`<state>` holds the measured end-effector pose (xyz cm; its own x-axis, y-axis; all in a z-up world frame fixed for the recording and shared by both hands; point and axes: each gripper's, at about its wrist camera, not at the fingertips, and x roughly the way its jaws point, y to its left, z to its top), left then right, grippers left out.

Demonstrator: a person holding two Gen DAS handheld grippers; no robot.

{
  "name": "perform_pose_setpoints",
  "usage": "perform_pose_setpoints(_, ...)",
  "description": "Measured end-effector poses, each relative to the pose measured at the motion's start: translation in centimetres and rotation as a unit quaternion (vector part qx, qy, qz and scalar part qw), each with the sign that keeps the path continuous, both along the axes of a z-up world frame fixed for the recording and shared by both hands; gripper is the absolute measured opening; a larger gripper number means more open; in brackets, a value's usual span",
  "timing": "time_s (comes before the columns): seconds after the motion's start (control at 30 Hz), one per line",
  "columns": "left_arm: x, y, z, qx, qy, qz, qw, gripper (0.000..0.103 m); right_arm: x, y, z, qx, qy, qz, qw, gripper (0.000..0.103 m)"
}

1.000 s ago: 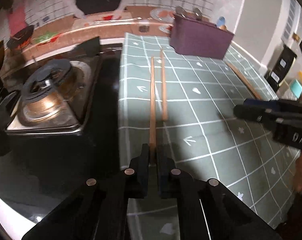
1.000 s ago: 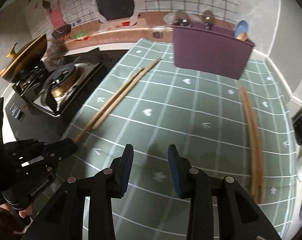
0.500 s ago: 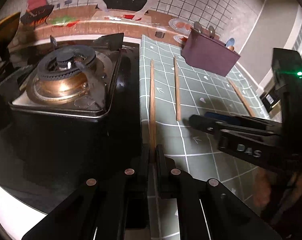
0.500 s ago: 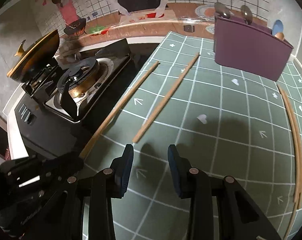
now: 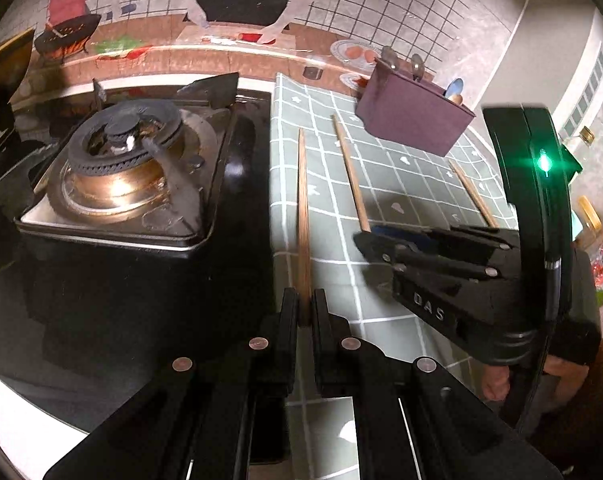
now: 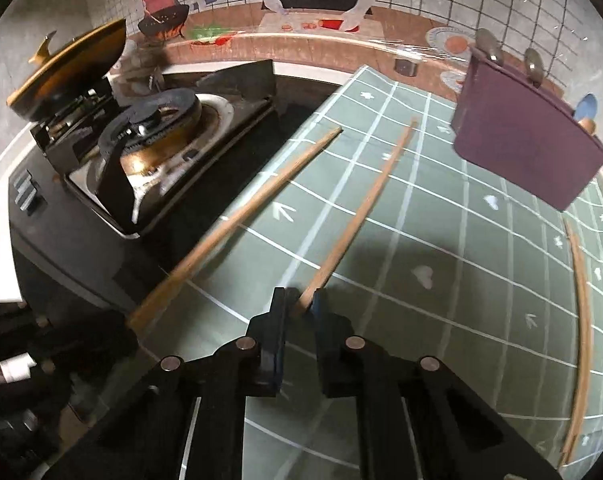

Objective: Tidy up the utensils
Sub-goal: 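Close the right tool on a single wooden chopstick on the mat, then lift both held chopsticks and lower them into the purple caddy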

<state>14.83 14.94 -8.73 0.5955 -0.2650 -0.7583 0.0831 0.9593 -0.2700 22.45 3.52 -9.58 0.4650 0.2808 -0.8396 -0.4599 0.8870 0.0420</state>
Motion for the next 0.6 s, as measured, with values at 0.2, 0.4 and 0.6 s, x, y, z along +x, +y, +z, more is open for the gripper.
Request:
perform_pose_setpoints(0.2,0.6,-2.0,1.1,0.011,-0.014,-0.027,0.9995,0.007,-0.4,-4.6,0.7,0.004,-0.003,-0.036,0.999,0.007)
perform_pose_setpoints(0.4,1.4,-3.9,2.7,0.025,-0.037,-0.040,0.9982,0.007,-1.5,-9.3,2.7,0.007,-0.031,-0.078,0.996,0.006)
perform_pose_setpoints(0.6,2.3,-4.9,6.3,0.043,-0.077,-0.048,0.9950,0.007,-2.3,-12.7,6.1,0.016,-0.070,-0.111,0.991,0.006)
